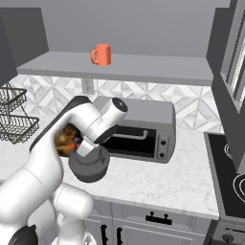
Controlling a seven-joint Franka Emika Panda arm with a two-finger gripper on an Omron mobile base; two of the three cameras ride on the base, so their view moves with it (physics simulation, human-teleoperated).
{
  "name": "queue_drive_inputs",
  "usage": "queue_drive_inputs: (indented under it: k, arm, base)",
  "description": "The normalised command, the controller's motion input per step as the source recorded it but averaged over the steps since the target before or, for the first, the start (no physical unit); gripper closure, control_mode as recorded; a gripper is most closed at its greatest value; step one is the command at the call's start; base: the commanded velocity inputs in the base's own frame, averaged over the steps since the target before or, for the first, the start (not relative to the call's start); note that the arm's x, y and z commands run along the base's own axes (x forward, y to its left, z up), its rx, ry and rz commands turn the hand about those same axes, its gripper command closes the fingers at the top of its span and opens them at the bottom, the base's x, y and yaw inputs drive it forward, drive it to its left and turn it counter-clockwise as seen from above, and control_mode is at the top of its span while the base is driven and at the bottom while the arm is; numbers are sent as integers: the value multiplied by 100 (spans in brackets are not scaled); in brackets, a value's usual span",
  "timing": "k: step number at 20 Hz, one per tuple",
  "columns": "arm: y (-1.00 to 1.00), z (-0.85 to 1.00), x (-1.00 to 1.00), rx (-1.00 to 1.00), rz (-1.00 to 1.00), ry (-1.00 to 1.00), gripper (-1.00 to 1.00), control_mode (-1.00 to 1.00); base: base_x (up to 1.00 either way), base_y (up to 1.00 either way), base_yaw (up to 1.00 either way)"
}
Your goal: Pick the kettle from the counter and place it on the tray. Then pick the mug from the cabinet and place it on the tray. Then close the cabinet doors.
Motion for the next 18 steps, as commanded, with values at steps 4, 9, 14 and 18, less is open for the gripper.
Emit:
queue_drive_inputs:
  k: [4,9,14,18]
  arm:
    - [74,14,0,0,-4,0,100,-100]
    - [73,13,0,0,-4,0,100,-100]
    - [65,19,0,0,-7,0,100,-100]
    - [50,12,12,-4,-9,0,100,-100]
  base:
    - [0,0,0]
    - [0,0,0]
    - [0,0,0]
    - [0,0,0]
